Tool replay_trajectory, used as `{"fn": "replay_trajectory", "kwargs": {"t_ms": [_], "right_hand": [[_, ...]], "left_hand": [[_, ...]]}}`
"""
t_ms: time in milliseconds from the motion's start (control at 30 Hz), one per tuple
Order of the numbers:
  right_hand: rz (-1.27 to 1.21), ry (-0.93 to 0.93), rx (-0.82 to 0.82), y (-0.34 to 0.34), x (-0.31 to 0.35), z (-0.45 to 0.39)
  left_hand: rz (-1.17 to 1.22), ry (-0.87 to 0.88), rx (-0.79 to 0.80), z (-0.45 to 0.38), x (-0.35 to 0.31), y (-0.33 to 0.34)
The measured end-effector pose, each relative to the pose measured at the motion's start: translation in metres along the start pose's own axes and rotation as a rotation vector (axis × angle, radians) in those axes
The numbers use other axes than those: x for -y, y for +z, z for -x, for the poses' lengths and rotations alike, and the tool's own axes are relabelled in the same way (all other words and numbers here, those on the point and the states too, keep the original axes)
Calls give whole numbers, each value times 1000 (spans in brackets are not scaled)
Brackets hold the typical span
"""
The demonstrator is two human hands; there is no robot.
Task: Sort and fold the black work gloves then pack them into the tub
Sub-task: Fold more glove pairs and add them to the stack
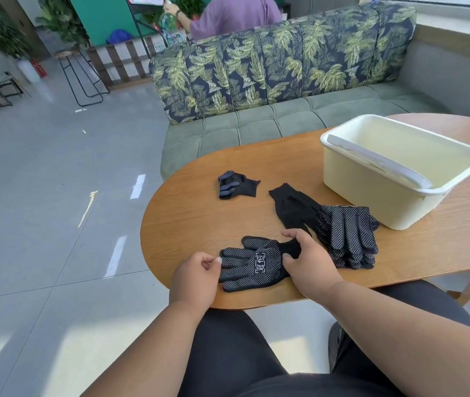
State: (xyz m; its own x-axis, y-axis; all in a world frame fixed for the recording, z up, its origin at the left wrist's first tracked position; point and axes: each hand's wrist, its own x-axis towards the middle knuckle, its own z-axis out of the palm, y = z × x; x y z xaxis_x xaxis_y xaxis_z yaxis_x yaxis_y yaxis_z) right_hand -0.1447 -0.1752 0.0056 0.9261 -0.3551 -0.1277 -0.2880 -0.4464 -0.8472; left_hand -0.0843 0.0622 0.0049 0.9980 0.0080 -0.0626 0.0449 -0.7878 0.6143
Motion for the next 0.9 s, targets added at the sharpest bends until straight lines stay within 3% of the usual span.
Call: {"fn": "replay_trajectory", "kwargs": {"t_ms": [267,633,900], "right_hand": [[143,-102,-23,1,-1,2],[429,-261,-14,6,-14,0],[616,-276,64,7,-15,-2]], "left_hand": [[-74,-24,-20,-8,0,12],[4,-14,-35,-6,2,6],[-61,227,90,20,10,10]]}}
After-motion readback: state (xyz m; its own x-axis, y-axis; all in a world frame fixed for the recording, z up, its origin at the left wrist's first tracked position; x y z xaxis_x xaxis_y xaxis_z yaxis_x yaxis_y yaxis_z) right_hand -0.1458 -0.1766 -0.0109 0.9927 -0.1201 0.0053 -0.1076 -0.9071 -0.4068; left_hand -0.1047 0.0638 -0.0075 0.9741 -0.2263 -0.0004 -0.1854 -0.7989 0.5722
